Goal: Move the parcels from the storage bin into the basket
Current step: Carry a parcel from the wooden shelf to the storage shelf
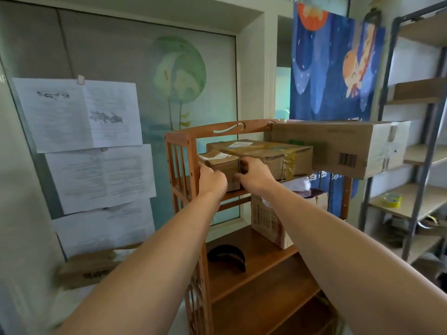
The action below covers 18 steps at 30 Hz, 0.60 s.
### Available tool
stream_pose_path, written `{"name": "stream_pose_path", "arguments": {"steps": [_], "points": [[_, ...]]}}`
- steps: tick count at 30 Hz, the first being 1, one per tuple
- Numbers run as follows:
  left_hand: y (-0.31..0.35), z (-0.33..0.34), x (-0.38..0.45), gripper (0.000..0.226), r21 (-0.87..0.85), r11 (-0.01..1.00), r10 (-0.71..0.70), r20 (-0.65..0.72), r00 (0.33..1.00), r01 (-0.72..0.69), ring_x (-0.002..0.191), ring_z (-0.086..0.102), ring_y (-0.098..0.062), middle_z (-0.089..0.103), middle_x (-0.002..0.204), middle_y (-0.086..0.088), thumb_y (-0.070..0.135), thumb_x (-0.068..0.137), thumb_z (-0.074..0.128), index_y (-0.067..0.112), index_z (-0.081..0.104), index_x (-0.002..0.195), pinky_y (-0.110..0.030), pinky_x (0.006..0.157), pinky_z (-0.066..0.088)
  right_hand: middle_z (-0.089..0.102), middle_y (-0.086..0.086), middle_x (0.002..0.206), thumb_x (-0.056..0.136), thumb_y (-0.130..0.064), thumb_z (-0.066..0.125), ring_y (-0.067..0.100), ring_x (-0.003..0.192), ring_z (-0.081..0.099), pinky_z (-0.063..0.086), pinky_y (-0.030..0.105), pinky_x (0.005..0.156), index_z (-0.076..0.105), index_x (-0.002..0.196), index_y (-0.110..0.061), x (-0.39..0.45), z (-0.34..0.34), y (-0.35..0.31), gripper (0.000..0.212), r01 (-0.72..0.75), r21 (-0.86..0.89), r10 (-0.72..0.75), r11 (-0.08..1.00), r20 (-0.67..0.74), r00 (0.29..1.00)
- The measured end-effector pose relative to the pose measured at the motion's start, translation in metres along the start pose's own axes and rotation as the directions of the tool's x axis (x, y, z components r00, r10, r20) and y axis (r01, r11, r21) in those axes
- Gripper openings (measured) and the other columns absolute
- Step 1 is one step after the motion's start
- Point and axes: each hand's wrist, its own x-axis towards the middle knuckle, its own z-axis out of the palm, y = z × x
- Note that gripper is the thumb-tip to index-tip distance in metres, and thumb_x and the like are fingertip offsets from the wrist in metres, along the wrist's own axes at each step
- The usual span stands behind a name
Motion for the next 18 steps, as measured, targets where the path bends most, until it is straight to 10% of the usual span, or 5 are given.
{"name": "stream_pose_path", "arguments": {"steps": [18], "points": [[0.017, 0.0, -0.009, 0.068, 0.102, 0.98, 0.168, 0.056, 0.984, -0.173, 0.142, 0.04, -0.025, 0.039, 0.156, -0.006, 0.002, 0.102, 0.041, 0.023, 0.013, 0.161, -0.033, 0.112, 0.034, 0.066, 0.004, 0.127, 0.098, -0.014, 0.062, 0.022, 0.118, 0.061, 0.048, 0.032, 0.095, 0.058, 0.134, -0.015, -0.013, -0.015, -0.018, 0.037, 0.076, 0.048, -0.071, 0.996, -0.099, 0.993]]}}
